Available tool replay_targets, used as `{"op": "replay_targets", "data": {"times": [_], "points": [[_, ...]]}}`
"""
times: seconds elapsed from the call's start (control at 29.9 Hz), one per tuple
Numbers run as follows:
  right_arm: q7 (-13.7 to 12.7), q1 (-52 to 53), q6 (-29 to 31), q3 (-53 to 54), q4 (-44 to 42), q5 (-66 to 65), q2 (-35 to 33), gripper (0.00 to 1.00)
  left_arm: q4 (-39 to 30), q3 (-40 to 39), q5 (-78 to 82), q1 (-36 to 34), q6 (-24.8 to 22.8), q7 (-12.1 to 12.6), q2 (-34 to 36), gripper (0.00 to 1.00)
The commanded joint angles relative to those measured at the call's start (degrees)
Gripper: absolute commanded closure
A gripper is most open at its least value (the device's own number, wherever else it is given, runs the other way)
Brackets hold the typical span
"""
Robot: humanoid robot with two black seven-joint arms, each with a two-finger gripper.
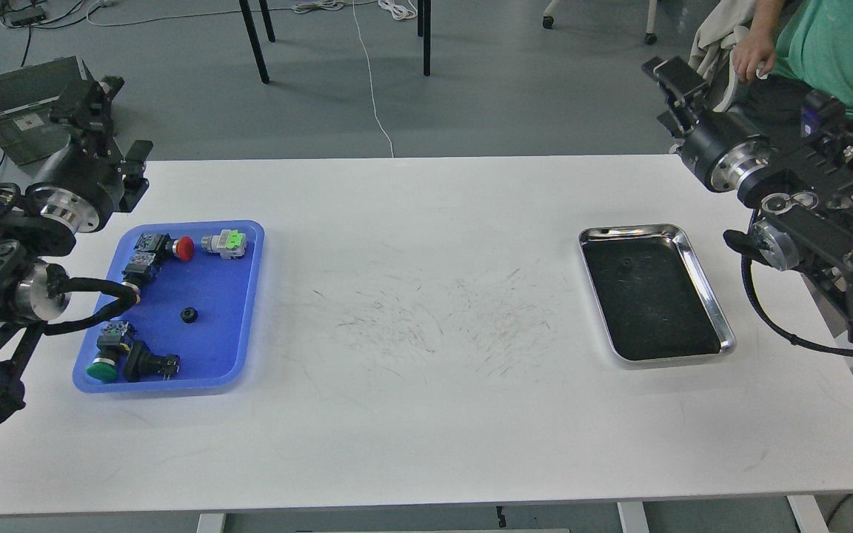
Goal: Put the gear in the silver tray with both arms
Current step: 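Move the left gripper back over the blue tray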
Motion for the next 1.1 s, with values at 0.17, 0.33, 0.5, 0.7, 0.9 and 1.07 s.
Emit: {"op": "replay_targets", "data": {"times": [0.17, 0.33, 0.5, 0.7, 0.9, 1.07], "points": [[-0.93, -6.16, 15.92, 12.56, -1.42, 38.42, -1.22, 0.02, -16.68, 9.51, 0.62, -1.71, -8.00, 4.46, 17.67, 0.02], [-1.02, -13.45, 29.63, 13.18, -3.97, 50.93, -3.16, 0.02, -26.27, 11.88, 10.00, -1.28, -12.31, 6.23, 26.82, 0.02], [-0.93, -19.61, 33.23, 15.46, -5.90, 54.28, -3.16, 0.02, -29.72, 15.48, 26.43, -1.10, -18.72, 6.06, 30.88, 0.02], [-0.84, -21.11, 33.23, 16.69, -6.79, 54.28, -3.07, 0.02, -28.84, 22.06, 47.70, -0.66, -18.65, 5.70, 29.66, 0.02], [-0.93, -21.20, 33.23, 16.61, -6.79, 54.19, -3.16, 0.02, -25.78, 29.36, 59.40, -0.66, -15.93, 5.62, 23.94, 0.02], [-0.93, -21.20, 33.23, 16.34, -6.87, 54.11, -3.16, 0.02, -17.34, 32.71, 64.34, -0.83, -11.35, 5.18, 18.23, 0.03]]}}
